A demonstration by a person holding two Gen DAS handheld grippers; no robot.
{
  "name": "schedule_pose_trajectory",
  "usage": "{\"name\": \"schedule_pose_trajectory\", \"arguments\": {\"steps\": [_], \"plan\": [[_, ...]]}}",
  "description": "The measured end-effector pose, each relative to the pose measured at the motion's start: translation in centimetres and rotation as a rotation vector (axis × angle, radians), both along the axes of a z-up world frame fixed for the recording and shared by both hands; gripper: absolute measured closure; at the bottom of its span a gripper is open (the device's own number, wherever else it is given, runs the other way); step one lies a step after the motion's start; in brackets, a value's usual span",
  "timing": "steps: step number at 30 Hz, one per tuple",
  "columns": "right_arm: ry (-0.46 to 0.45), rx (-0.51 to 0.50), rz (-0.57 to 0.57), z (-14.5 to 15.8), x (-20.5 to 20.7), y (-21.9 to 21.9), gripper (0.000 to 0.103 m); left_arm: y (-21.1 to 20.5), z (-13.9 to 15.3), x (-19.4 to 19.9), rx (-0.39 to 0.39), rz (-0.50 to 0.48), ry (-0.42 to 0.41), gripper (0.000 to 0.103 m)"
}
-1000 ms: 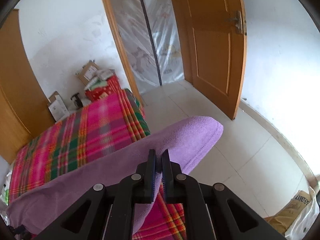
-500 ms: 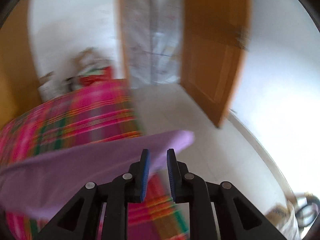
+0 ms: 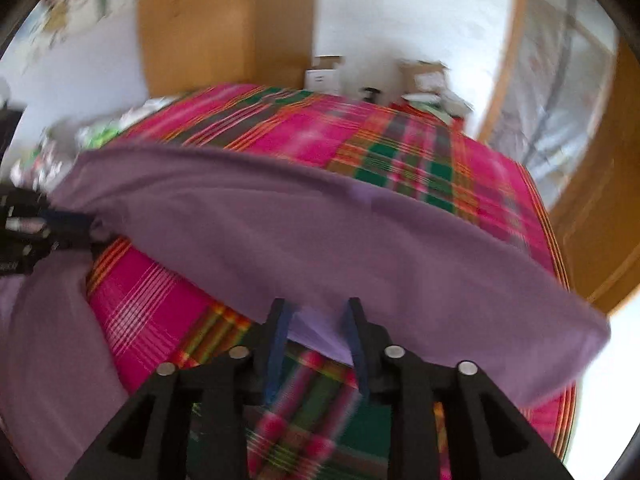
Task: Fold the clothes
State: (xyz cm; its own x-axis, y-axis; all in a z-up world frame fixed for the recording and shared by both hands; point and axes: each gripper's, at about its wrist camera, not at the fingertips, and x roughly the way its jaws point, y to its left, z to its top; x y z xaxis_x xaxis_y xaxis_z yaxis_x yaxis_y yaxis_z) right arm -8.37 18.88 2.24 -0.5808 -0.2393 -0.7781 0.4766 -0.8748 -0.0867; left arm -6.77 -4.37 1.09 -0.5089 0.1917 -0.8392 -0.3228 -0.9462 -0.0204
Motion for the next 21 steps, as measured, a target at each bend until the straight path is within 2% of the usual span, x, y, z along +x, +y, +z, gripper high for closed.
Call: {"name": "schedule_pose_trajectory", "arguments": {"steps": [4,11,13,14,15,16,18,21], "plan": [[0.03,0.065,0.078,-0.6,0.5,-2.5,0.066,0.6,-1.0,-0.5,-0.035,-0.011,-0.024,0.08],[0.063,0.13,0.111,-1.0,1.0,-4.0,0.064,0.9,-1.0,-0.9,-0.044,-0.016,-0.011,0.08],[0.058,0.127,0.104,-0.9,0.9,-4.0,0.064,0.7,-0.9,-1.0,-0.03,-0.019,-0.006,0.095],[0.056,0.125,0.1,-0.8,0.8,-4.0,0.064,0.3,-0.8,-1.1,-0.01,-0.013,-0.011,0.097],[0.055,0.124,0.095,-0.8,0.8,-4.0,0.07,-0.1,-0.7,-1.0,0.017,-0.008,-0.017,0.097],[0.056,0.131,0.084,-0.7,0.6,-3.9,0.084,-0.5,-0.6,-1.0,0.044,-0.003,-0.023,0.097],[0.054,0.126,0.063,-0.5,0.3,-3.6,0.1,-1.2,-0.2,-0.6,0.082,-0.004,-0.023,0.098],[0.051,0.061,0.037,0.8,0.1,-2.7,0.1,-2.1,0.5,0.2,0.13,-0.01,-0.016,0.099]]}}
